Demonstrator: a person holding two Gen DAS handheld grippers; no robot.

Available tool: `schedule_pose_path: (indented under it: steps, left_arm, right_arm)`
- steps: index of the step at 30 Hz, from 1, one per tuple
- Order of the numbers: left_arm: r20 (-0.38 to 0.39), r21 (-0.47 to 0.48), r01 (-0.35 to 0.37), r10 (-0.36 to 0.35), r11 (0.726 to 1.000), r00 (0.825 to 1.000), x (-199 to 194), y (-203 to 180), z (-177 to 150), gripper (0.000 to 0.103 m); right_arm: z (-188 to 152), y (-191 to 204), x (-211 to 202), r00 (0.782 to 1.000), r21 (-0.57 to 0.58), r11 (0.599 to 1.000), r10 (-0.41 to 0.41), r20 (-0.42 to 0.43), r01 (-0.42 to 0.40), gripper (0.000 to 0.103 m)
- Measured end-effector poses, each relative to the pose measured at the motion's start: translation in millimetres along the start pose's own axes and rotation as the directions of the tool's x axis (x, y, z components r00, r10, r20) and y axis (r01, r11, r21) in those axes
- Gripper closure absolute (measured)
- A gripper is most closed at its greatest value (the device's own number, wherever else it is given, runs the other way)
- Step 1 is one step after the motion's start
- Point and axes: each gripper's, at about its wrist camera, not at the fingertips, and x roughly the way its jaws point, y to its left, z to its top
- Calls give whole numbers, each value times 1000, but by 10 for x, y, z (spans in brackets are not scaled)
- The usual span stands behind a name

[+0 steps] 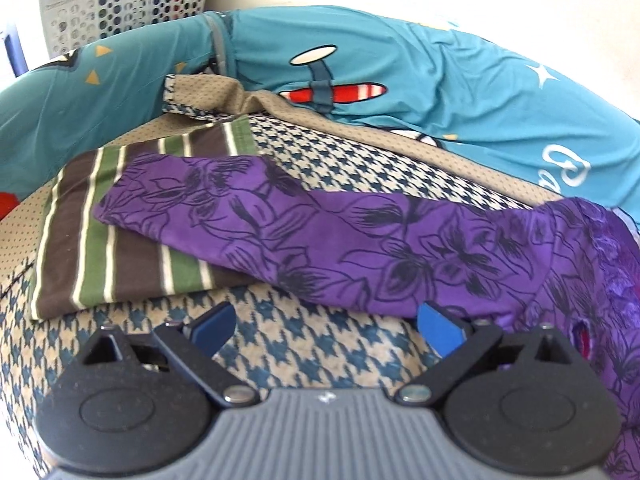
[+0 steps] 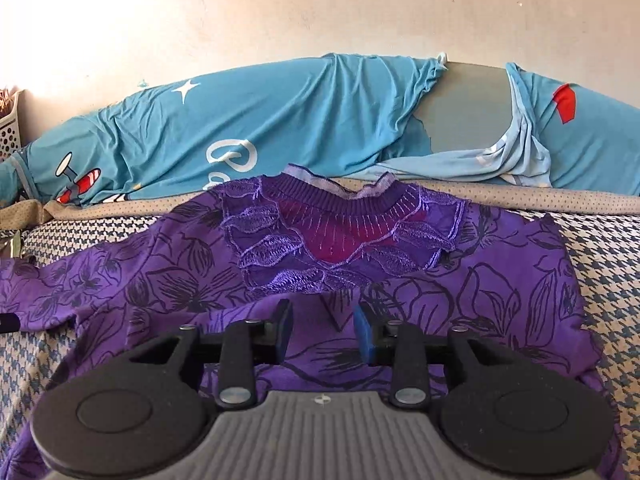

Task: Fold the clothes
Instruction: 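Move the left gripper toward the purple sleeve on the striped cloth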

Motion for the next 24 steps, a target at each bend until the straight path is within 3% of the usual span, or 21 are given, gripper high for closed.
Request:
schedule_pose_path:
  steps: [8, 15, 19, 24]
  left_arm:
    - [42, -113, -46, 50, 993, 998, 78, 496, 249, 7]
    - [-28, -215, -46, 41, 975, 999, 311, 996, 459, 26]
    - [-31, -255, 2, -10, 967, 999, 390, 1208, 517, 29]
    - [-37, -343, 66, -84, 937, 996, 492, 1426, 563, 38]
  right_arm:
    - [22, -161, -494, 999, 90, 995, 37, 28, -39, 67]
    - [-37, -289, -538, 1000, 144, 989, 27, -8, -26, 65]
    - [-60, -246, -477, 999, 119, 993, 26, -26, -23, 65]
    - [-78, -141, -419, 998, 76, 996, 41, -40, -38, 65]
